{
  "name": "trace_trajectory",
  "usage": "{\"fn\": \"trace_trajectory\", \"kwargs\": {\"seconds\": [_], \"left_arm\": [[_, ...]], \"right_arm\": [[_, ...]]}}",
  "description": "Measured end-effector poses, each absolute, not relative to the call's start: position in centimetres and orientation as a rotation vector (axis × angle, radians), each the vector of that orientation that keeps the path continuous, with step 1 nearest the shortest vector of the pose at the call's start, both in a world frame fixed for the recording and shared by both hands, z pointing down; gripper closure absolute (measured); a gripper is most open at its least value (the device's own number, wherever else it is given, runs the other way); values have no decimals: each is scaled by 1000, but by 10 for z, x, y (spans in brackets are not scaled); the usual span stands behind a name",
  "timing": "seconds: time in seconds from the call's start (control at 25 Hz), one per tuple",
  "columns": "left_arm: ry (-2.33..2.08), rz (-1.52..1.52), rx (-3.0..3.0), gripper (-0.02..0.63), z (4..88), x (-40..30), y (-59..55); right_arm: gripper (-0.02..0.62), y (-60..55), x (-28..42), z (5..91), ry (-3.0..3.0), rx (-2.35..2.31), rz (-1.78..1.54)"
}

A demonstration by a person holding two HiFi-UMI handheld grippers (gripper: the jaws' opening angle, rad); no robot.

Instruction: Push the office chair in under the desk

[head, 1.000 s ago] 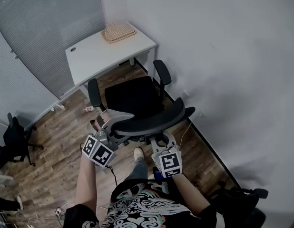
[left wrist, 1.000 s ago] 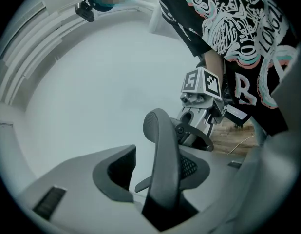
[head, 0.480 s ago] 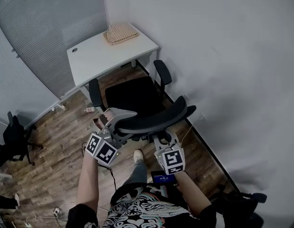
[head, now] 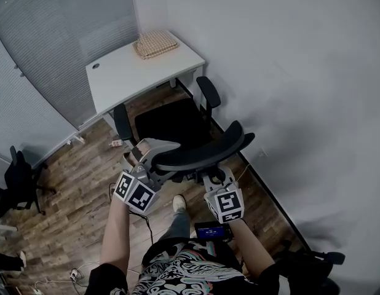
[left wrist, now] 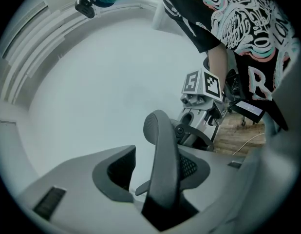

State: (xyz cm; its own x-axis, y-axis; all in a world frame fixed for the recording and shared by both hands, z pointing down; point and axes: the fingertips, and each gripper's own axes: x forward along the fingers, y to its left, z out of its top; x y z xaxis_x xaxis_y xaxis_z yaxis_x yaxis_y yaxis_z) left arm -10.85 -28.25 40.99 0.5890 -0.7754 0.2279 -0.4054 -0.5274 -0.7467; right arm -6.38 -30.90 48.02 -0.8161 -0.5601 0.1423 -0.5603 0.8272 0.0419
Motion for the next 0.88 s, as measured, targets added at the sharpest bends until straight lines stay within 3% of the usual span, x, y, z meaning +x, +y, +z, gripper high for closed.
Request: {"fn": "trace_trajectory", "kwargs": {"seconds": [0.88], "left_arm": [[961, -715, -2199, 374, 410, -110, -301]], "right_arm": [[555, -331, -60, 477, -2876, 878, 8]]}}
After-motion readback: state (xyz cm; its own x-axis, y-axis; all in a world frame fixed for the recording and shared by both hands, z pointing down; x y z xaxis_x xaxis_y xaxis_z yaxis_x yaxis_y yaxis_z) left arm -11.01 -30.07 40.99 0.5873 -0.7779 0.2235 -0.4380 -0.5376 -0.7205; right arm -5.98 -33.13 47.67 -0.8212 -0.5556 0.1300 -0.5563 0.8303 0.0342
